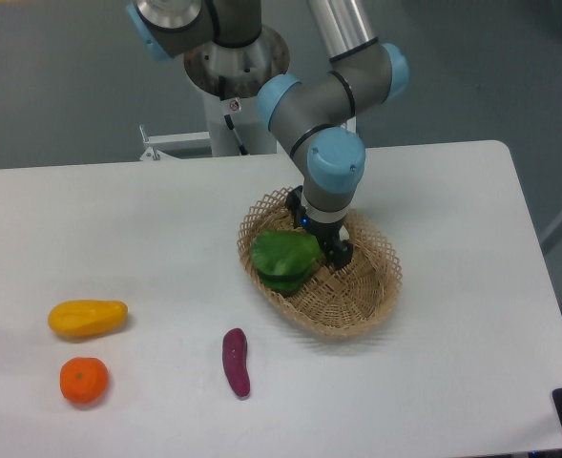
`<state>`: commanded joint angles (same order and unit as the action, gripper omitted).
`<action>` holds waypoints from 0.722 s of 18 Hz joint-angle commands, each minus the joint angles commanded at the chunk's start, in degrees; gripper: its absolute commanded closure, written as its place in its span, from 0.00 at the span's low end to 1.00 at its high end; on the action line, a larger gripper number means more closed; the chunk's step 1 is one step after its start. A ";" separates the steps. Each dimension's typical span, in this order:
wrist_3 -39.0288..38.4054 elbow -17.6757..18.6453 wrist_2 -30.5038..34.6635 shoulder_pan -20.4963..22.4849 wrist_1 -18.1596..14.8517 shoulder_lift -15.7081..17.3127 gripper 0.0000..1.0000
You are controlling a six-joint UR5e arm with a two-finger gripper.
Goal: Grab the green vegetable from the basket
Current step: 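Close the gripper on the green bok choy in the basket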
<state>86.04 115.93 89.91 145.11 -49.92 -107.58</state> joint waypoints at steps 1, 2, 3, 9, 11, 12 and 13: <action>0.00 0.00 0.00 0.00 0.00 0.00 0.16; -0.17 -0.09 -0.18 0.00 0.00 0.00 0.30; -0.44 -0.17 -0.18 0.00 0.00 0.00 0.44; -1.05 -2.98 -1.05 0.52 -1.66 0.70 0.89; -1.05 -4.39 -1.41 0.70 -4.20 0.79 0.89; -1.05 -5.18 -1.76 0.88 -5.44 0.88 0.89; -1.05 -6.14 -2.02 0.97 -6.84 0.88 0.89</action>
<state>84.99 109.79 87.89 146.07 -56.76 -106.70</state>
